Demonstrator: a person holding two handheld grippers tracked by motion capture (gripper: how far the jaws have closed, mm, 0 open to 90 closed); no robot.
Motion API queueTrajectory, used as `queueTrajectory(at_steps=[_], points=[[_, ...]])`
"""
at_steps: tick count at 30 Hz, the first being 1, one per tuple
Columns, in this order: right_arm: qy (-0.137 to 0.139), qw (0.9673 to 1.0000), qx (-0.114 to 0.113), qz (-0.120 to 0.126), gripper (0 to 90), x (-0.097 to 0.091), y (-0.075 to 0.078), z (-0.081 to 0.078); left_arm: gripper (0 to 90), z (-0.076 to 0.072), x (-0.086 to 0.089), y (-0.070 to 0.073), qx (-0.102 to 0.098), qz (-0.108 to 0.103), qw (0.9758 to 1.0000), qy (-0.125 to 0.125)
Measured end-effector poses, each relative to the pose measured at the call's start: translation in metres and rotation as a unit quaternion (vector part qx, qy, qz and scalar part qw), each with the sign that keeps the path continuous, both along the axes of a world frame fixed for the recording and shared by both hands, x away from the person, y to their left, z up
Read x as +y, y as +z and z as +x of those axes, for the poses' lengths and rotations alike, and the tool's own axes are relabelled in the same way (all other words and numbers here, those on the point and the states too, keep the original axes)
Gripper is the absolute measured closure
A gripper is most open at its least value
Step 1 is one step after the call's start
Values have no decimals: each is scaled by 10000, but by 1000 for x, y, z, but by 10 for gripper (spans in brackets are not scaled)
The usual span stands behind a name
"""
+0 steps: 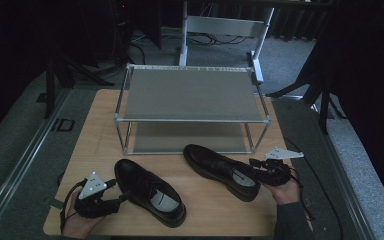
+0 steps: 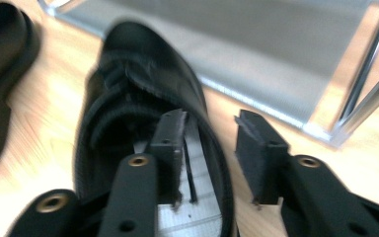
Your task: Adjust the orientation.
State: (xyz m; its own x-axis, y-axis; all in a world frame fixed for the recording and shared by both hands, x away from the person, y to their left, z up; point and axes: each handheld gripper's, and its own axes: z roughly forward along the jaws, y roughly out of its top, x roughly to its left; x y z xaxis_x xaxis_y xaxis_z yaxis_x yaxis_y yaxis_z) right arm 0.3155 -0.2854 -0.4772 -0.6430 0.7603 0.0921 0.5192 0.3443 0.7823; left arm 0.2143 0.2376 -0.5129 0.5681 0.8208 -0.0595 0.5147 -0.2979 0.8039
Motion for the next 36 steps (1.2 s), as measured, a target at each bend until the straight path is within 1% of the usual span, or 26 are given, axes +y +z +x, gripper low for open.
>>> queueTrajectory(at_steps=[1,2,3,4,5,6,9,10,12,13,15,17,18,20,23,24,25,26,27,30,31,32,33,34,35,36], points=[[0,10000,0,0,612,0,0,0,354,0,0,0,0,0,10000,0],[3,9999,-131,72,587,3,11,-6,353,5,7,2,-5,4,9999,111],[3,9999,-131,72,587,3,11,-6,352,5,7,2,-5,4,9999,111],[47,9997,-242,74,578,11,20,-13,352,7,10,4,-46,-14,9998,195],[47,9997,-242,74,578,11,20,-13,352,7,10,4,-46,-14,9998,195],[140,9993,-335,77,571,19,27,-18,353,8,13,6,-89,-12,9997,238],[232,9990,-359,87,570,29,30,-22,352,9,14,7,-122,25,9995,290],[404,9986,-348,64,574,43,31,-27,353,9,15,8,-133,27,9994,330],[588,9976,-355,-15,576,56,30,-31,353,8,14,7,-185,59,9987,466],[588,9976,-355,-15,576,56,30,-31,352,8,14,7,-185,59,9987,466],[789,9963,-330,-114,576,74,28,-37,352,7,13,4,-218,-20,9983,531],[1000,9943,-320,-171,578,91,26,-41,352,8,13,2,-167,-26,9984,547],[1030,9940,-305,-190,582,95,26,-42,353,9,12,1,-163,-5,9983,556],[1212,9921,-252,-213,599,114,23,-42,353,8,13,1,-169,-42,9982,575],[1297,9912,-211,-177,617,122,22,-41,353,7,13,0,-164,-40,9981,593],[1357,9902,-209,-237,626,131,21,-42,353,7,13,-2,-140,-32,9981,594],[1357,9902,-209,-237,626,131,21,-42,353,7,13,-2,-140,-32,9981,594],[1479,9884,-205,-294,628,140,19,-44,353,7,12,-4,-112,-15,9982,584],[1479,9884,-205,-294,628,140,19,-44,353,7,12,-4,-112,-15,9982,584],[1646,9858,-170,-276,628,158,18,-48,353,7,11,-4,-107,7,9983,568],[1646,9858,-170,-276,628,158,18,-48,353,7,11,-4,-107,7,9983,568],[1748,9842,-135,-251,634,167,17,-49,353,7,11,-5,-109,10,9983,565],[1748,9842,-135,-251,634,167,17,-49,353,7,11,-5,-109,10,9983,565],[1821,9828,-115,-286,640,175,15,-48,354,7,10,-6,-97,27,9983,568],[1821,9828,-115,-286,640,175,15,-48,354,7,10,-6,-97,27,9983,568],[1851,9826,13,-161,646,180,12,-46,353,7,9,-7,-90,39,9984,557]])
